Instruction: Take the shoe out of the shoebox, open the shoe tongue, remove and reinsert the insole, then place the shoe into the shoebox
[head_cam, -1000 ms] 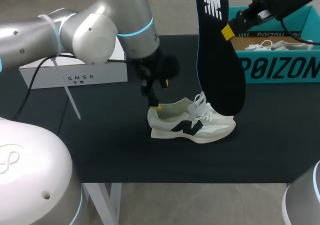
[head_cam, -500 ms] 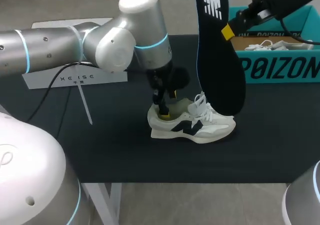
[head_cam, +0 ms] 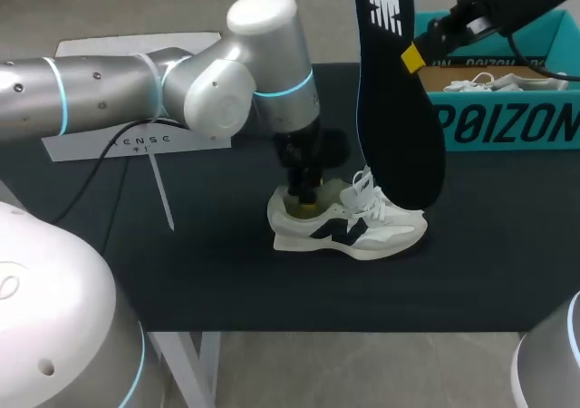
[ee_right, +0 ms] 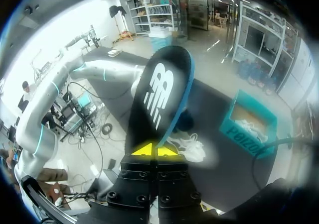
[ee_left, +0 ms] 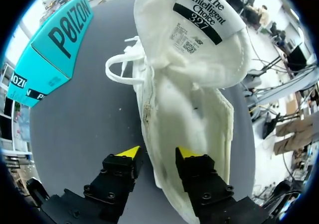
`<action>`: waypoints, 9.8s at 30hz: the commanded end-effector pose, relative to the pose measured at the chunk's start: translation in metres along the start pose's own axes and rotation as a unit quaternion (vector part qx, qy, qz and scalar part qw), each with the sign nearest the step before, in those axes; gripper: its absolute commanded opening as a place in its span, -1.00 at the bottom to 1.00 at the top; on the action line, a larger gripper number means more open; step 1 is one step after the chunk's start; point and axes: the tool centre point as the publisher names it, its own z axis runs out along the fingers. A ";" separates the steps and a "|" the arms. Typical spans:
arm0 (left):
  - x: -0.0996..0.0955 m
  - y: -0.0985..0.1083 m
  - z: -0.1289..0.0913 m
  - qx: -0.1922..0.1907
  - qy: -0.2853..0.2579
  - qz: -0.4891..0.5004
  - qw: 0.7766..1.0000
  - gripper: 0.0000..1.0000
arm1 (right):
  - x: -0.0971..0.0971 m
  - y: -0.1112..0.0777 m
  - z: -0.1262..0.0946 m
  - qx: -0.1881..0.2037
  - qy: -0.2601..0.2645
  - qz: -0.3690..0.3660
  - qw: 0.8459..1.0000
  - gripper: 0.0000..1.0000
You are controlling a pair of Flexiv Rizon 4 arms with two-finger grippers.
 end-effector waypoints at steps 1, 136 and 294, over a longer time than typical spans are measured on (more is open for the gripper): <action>-0.002 -0.002 0.002 0.000 0.004 0.001 1.000 -1.00 | 0.000 0.002 0.001 0.002 0.001 0.001 1.000 -1.00; -0.037 -0.116 -0.055 -0.091 0.202 0.624 0.750 -1.00 | 0.000 0.002 0.001 0.002 0.001 0.001 1.000 -1.00; 0.028 -0.038 -0.118 0.366 -0.466 0.529 0.607 1.00 | 0.000 0.002 0.001 0.002 0.001 0.001 1.000 -1.00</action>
